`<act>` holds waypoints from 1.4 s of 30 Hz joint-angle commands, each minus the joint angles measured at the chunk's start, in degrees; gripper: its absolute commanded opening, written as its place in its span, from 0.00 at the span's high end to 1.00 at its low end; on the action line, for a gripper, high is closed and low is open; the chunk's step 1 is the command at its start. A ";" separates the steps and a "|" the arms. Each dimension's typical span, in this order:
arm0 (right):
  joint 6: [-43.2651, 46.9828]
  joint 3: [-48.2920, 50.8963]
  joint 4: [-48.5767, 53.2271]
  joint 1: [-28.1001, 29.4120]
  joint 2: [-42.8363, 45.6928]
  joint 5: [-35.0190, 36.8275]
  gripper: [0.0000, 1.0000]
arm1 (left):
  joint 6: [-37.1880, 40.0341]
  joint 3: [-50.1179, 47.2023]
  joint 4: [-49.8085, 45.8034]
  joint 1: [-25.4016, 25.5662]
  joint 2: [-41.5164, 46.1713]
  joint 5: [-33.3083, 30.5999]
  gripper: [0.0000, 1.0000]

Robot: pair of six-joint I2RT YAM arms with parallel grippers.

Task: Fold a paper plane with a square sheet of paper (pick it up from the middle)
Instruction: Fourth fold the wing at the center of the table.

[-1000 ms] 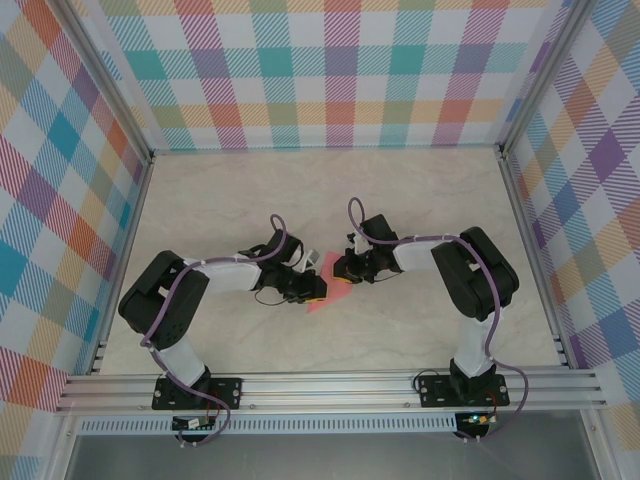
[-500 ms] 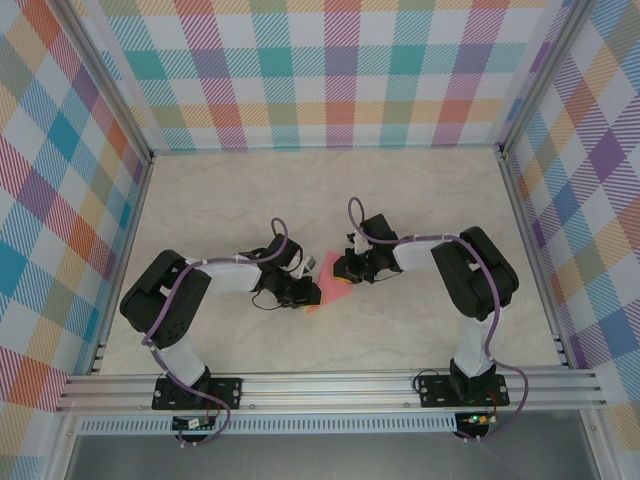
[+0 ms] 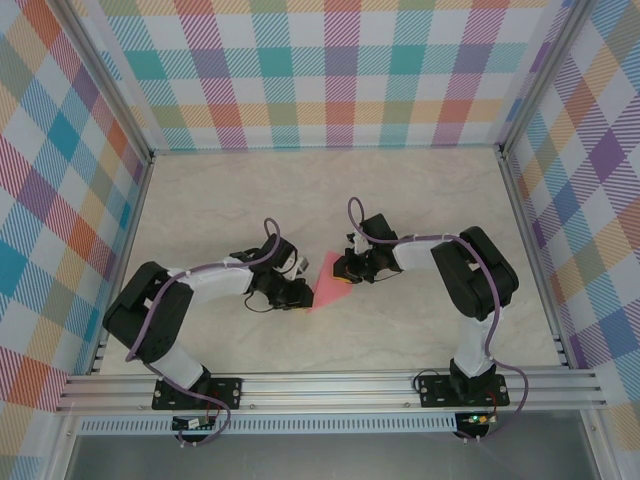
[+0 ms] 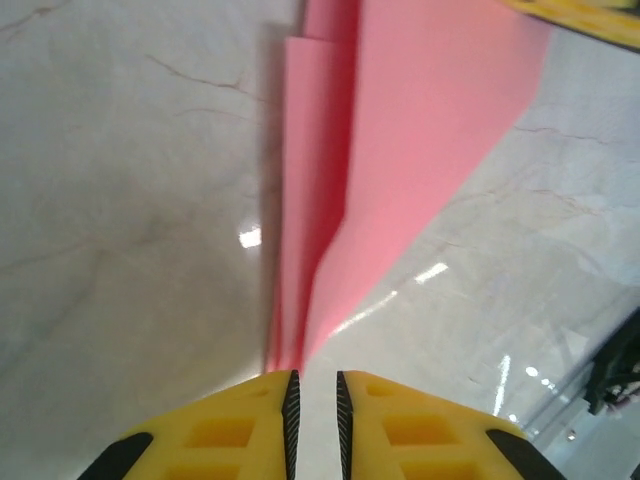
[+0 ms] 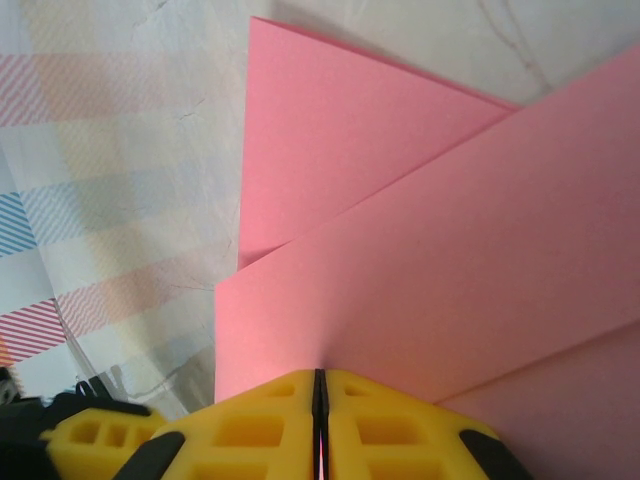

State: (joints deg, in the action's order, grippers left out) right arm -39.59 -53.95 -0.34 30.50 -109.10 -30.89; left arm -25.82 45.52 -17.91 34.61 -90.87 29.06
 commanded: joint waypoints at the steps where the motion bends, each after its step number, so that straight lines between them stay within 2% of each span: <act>1: 2.02 1.52 6.31 0.11 -4.63 7.86 0.89 | -0.57 3.17 -2.61 -0.60 2.24 2.04 0.80; 8: 1.65 1.47 6.24 0.22 -4.64 7.79 0.89 | -1.70 4.76 3.53 -0.18 -5.41 9.20 0.79; 11: 1.74 1.53 6.33 0.14 -4.72 7.69 0.89 | -1.68 4.20 5.18 0.37 -8.01 10.20 0.79; 17: 1.63 2.05 6.11 0.15 -4.89 7.69 0.89 | -0.55 3.29 2.47 0.37 -8.40 3.07 0.79; 19: 1.63 2.18 6.12 0.17 -5.07 7.69 0.89 | 0.14 2.79 -1.12 0.37 -8.15 0.83 0.79; 29: 1.88 1.68 6.72 0.15 -5.68 7.99 0.88 | 2.26 -0.41 -5.28 0.38 -8.19 -3.90 0.79; 40: 1.99 1.40 7.19 0.17 -5.77 8.46 0.88 | 3.39 -1.78 -7.17 0.46 -6.59 -1.29 0.80; 42: 2.00 1.48 7.16 0.11 -5.86 8.48 0.88 | 3.52 -1.66 -7.94 0.46 -6.67 -2.46 0.80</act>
State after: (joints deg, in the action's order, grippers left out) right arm -39.57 -54.63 0.75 30.48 -109.45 -30.94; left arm -23.70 46.54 -14.94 35.16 -96.86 30.35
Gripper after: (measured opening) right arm 0.117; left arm 0.199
